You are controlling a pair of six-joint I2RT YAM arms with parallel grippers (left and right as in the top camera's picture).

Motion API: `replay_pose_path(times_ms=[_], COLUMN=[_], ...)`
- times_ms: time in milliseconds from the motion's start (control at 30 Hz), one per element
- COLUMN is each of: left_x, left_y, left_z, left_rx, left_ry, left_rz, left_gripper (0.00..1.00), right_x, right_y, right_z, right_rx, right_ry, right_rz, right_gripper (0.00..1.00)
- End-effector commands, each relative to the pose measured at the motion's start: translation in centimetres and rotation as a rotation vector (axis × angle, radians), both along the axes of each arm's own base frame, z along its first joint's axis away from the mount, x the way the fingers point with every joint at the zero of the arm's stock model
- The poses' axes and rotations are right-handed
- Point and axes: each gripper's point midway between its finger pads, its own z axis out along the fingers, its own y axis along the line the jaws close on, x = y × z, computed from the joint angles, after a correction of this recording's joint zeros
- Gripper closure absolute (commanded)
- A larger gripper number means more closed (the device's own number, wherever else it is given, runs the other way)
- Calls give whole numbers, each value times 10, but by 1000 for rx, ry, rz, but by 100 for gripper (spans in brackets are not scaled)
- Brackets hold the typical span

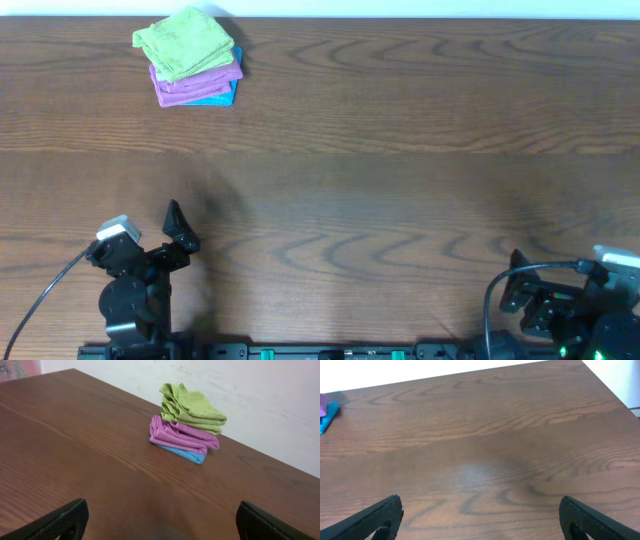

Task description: Fold the cloth

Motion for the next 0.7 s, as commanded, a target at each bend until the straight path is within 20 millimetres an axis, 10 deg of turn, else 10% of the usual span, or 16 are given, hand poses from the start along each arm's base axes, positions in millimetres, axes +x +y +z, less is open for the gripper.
replay_pose_path(times_ms=[0, 667], left_x=[1, 7], left_y=[0, -8], left_z=[-1, -44], left_rx=[-15, -93], left_ry=[-18, -4], left_rz=[4, -14], left_gripper=[5, 5], right_x=[0, 0], right_y=[-1, -1], right_z=[0, 0], right_rx=[13, 13], right_ry=[-1, -1], right_rz=[-13, -13], right_gripper=[1, 1])
